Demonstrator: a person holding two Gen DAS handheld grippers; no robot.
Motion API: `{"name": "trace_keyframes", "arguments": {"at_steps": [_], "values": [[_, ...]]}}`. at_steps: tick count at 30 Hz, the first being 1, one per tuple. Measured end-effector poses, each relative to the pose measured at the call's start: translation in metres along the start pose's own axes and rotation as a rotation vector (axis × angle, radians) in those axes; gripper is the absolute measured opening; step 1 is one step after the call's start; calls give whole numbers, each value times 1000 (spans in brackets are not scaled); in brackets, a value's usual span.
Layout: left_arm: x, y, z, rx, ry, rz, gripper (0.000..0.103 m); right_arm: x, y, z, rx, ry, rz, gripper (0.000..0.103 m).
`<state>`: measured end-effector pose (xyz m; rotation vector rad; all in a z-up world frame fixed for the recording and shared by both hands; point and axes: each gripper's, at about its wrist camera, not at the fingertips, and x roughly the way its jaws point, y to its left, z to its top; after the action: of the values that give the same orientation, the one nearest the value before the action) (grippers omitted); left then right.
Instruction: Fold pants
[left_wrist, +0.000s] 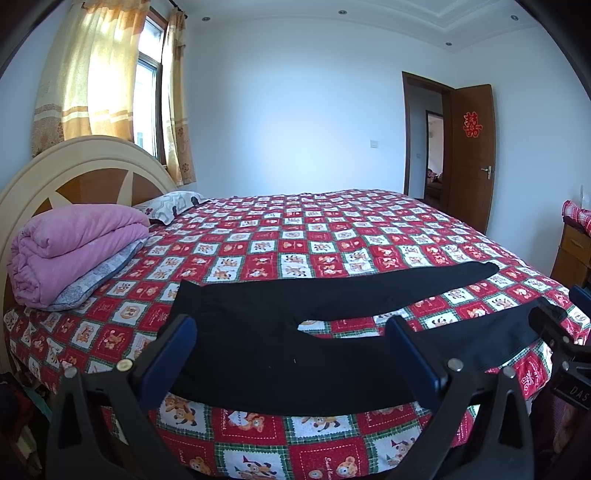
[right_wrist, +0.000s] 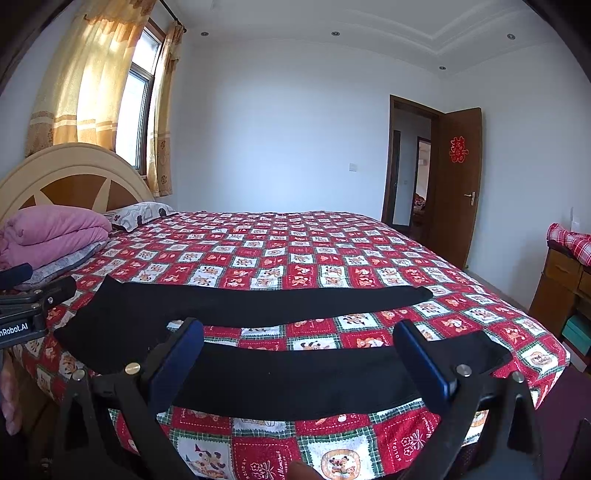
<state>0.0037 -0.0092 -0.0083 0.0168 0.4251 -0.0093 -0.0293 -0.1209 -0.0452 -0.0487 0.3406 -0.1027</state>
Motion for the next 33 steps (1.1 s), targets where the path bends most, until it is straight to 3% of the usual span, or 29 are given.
{"name": "trace_keyframes", "arguments": {"at_steps": [33], "values": [[0, 1, -1, -1, -1, -1, 103, 1, 0, -3, -4, 8, 3, 102]]}}
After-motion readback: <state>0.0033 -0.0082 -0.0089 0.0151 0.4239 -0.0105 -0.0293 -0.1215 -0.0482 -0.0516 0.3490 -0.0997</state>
